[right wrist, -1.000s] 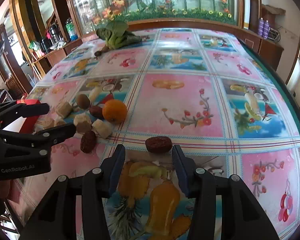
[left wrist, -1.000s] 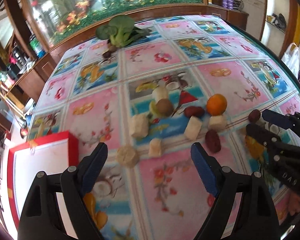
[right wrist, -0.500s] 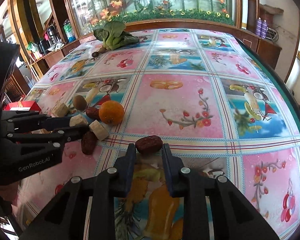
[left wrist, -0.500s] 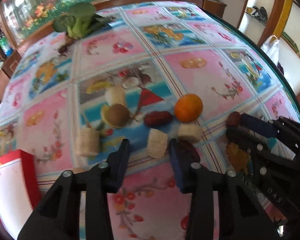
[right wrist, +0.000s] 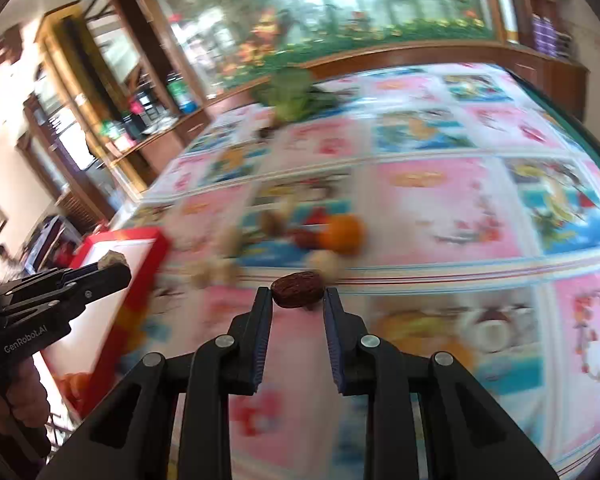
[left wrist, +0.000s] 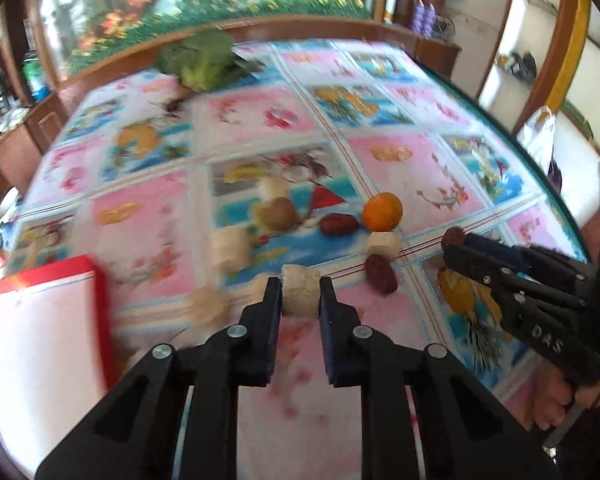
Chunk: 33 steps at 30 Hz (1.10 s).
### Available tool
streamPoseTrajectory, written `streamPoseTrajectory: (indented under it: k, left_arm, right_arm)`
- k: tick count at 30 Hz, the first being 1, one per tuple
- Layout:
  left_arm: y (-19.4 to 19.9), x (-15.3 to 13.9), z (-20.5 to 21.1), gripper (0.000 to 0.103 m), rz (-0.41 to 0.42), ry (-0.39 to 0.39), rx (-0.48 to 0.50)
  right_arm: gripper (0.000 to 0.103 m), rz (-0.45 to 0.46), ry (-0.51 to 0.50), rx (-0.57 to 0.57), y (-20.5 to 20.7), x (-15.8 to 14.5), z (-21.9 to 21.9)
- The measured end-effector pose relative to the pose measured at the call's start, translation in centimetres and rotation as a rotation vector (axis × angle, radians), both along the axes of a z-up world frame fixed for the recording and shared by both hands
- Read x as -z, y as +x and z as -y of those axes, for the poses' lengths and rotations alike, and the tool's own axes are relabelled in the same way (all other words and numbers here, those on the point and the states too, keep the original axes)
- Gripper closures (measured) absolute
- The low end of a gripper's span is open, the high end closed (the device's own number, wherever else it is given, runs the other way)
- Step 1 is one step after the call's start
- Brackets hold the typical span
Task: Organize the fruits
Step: 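Grasp a round bread piece with the left gripper while the right grasps a red date, then carry the bread piece and date into the tray and open both grippers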
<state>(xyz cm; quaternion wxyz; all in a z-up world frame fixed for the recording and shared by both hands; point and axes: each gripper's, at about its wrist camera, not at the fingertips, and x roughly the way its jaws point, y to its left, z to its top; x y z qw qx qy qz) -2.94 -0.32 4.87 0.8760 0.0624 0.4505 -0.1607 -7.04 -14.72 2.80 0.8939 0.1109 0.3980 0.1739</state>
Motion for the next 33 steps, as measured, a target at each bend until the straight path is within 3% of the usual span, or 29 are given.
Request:
streamPoseTrajectory:
  k: [6, 17, 31, 33]
  left_arm:
    - [-4.8, -3.0, -7.6, 0.083, 0.078, -0.023, -0.131]
    - [-10.0, -1.2, -18.5, 0.083, 0.075, 0.02, -0.364]
    - [-10.9, 1.8, -23.8, 0.083, 0.022, 0.05, -0.487]
    - [-10.9, 2.1, -23.9, 0.083, 0.017, 0.061, -0.501]
  right_arm:
    - [0.078, 0.057, -0.023, -0.155, -1.8, -1.6, -7.7]
    - [0.078, 0.031, -0.069, -0.372, -2.5, -0.2, -20.4]
    - [0.077, -0.042, -0.134, -0.411, -1.6, 2.3, -24.4]
    - [0.071, -0.037, -0.132, -0.411, -1.8, 2.1, -24.0]
